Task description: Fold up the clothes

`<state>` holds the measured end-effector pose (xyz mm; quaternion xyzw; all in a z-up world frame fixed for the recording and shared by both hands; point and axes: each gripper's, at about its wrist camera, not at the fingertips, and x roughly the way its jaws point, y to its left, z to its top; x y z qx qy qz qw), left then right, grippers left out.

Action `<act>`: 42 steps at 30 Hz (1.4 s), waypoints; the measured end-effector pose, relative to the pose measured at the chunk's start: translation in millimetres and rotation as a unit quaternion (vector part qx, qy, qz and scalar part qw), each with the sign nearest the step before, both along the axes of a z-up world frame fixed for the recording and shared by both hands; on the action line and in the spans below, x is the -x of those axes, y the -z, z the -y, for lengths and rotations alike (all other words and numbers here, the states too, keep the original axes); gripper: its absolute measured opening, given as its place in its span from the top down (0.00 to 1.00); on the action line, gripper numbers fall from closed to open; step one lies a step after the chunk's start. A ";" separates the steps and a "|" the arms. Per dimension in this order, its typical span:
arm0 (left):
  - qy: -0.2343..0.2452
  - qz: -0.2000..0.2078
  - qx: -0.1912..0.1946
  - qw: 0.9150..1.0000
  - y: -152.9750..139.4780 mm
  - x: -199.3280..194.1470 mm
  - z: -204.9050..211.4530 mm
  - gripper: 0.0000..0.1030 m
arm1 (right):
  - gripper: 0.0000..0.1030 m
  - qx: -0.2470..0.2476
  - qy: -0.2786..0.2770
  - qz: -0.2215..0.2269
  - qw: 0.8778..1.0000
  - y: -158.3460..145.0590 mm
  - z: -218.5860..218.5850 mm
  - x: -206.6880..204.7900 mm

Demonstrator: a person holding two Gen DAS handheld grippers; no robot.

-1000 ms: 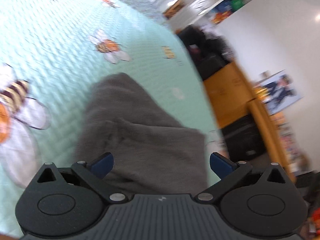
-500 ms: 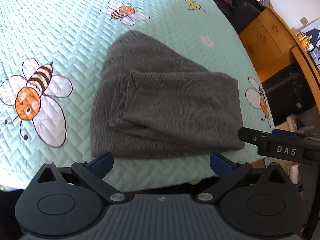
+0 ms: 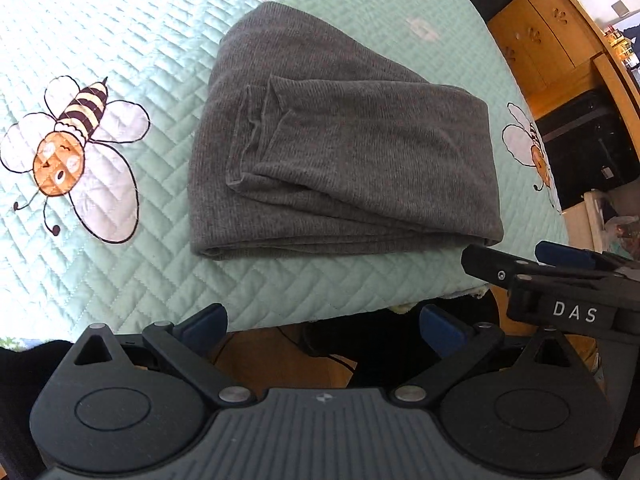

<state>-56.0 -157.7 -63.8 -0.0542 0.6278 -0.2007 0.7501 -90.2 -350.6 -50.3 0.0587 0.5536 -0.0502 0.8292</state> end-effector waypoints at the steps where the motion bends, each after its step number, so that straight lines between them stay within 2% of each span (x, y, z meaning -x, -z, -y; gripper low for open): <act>1: 0.002 0.000 -0.001 1.000 -1.0 0.7 -0.3 0.01 | 0.04 0.001 -0.002 0.001 1.000 -0.2 -2.0 -0.4; 32: 0.019 0.011 -0.006 1.000 0.4 -0.5 4.7 0.01 | 0.04 -0.019 -0.003 0.003 1.000 8.9 -2.7 1.9; 36: 0.035 0.027 -0.010 0.999 -2.3 2.7 9.8 0.01 | 0.04 -0.018 -0.007 0.008 1.000 9.2 -4.3 2.1; 42: 0.047 0.083 -0.011 0.995 -14.9 8.3 14.1 0.01 | 0.04 -0.018 -0.008 0.030 0.999 4.7 -3.2 3.9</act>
